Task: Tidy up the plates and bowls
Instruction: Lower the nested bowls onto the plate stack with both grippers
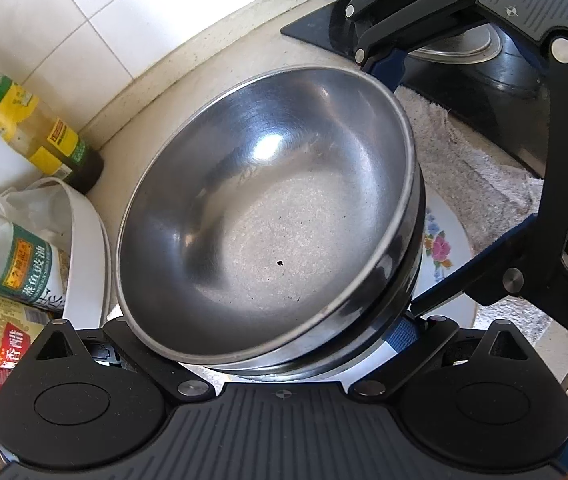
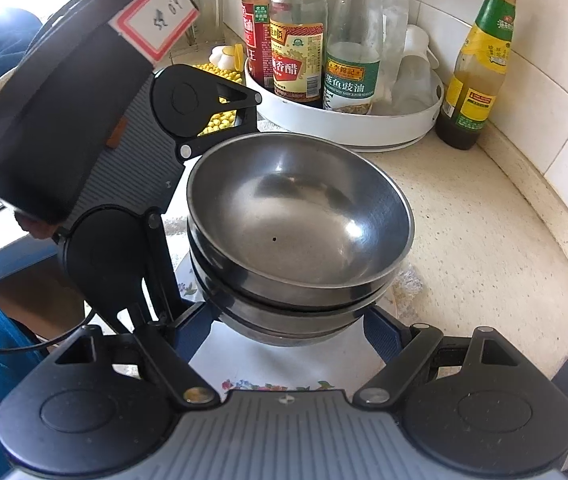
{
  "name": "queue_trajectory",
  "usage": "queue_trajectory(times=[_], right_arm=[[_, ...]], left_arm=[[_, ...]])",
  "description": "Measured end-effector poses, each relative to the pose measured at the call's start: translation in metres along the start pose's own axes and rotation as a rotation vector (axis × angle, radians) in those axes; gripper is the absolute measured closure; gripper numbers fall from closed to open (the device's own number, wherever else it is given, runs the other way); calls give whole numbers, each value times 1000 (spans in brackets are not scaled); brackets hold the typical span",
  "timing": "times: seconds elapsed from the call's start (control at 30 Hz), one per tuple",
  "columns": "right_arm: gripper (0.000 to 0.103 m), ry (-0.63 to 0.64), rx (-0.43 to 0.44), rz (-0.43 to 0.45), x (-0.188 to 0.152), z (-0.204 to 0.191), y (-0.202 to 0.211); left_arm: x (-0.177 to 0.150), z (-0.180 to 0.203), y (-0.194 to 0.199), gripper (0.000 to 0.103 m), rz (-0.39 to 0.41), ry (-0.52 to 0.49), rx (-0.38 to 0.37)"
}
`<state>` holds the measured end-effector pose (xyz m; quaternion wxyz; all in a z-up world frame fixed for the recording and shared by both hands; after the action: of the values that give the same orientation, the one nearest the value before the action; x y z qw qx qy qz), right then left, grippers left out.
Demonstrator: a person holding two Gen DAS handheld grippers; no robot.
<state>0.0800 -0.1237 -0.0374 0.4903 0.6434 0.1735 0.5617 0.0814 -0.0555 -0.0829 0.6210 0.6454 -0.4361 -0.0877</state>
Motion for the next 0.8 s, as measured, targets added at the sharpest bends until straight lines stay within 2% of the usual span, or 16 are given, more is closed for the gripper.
queue_trajectory(times=[0.47,0.57,0.8], right_arm=[[17,8,-21,25,-5,0,-8],[17,12,-32,32,-8,-2,-6],[18,11,-41,55,-8,-10,5]], left_arm=[[-4,3,-6,2,-9,2,18],[-7,9,-4,3,19,-26,44],[-17,12,3,2,12,-52,22]])
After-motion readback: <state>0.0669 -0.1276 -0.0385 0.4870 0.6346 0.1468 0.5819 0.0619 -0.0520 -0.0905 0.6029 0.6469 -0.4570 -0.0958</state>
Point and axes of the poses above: each gripper's, at about its wrist camera, not at the fingertips, and y roughly against the way its jaws point, z to its right, x to its top, the point moved 2 cm from there along -y, roughly the way its jaws point, and after that the axes turned 13 degrees about y, right-handed, at the moved point
